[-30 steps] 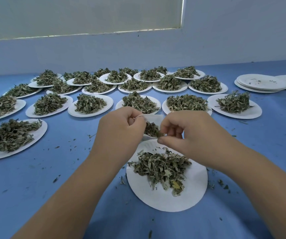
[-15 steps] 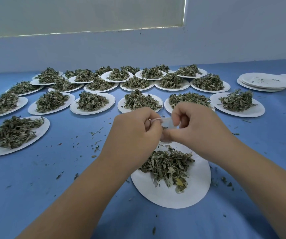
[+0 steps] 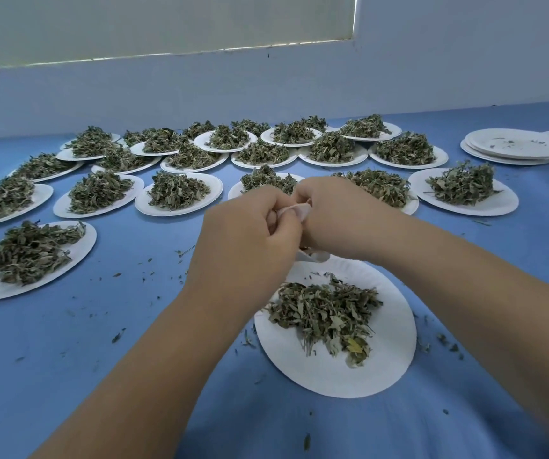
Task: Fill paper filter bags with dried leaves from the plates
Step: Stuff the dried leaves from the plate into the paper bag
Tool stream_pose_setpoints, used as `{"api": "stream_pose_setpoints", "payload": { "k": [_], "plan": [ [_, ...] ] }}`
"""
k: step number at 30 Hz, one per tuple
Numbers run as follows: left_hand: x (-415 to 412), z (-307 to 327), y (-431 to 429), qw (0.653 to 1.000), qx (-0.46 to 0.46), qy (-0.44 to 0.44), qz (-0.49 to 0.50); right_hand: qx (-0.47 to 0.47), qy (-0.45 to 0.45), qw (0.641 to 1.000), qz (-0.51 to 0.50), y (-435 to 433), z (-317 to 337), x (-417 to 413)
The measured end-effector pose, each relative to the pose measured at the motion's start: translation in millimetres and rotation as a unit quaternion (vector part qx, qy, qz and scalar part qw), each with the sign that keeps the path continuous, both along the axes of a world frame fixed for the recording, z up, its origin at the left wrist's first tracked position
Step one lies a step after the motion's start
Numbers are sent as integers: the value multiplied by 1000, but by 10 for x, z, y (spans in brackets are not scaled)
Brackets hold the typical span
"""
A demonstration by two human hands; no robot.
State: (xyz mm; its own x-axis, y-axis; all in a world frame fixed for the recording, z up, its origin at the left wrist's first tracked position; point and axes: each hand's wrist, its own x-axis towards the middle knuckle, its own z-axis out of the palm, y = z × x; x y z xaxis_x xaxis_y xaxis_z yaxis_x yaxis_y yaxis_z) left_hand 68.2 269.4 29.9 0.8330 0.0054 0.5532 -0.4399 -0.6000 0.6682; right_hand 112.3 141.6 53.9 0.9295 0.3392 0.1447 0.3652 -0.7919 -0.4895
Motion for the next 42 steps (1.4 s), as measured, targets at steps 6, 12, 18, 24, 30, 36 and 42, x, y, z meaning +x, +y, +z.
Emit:
{"api": "stream_pose_setpoints", "payload": {
  "k": [6, 12, 18, 24, 30, 36, 42],
  "plan": [
    [52, 74, 115, 998, -34, -7, 48, 180, 213, 959, 50, -24, 73, 7],
    [21, 49, 36, 999, -14, -30, 24, 69, 102, 992, 1, 184, 13, 108],
    [52, 82, 130, 998, -37, -28, 42, 185, 56, 981, 18, 17, -31, 54],
    [103, 108, 222, 994, -63, -33, 81, 181, 120, 976, 27, -262, -102, -186],
    [129, 102, 281, 992, -66, -25, 105, -36, 11, 987, 159, -213, -240, -407],
    [127, 100, 272, 992, -72, -21, 103, -154, -30, 957, 244, -144, -339, -510],
    [138, 89, 262, 992, -68, -15, 102, -166, -21, 955, 244, -177, -310, -501]
  ]
}}
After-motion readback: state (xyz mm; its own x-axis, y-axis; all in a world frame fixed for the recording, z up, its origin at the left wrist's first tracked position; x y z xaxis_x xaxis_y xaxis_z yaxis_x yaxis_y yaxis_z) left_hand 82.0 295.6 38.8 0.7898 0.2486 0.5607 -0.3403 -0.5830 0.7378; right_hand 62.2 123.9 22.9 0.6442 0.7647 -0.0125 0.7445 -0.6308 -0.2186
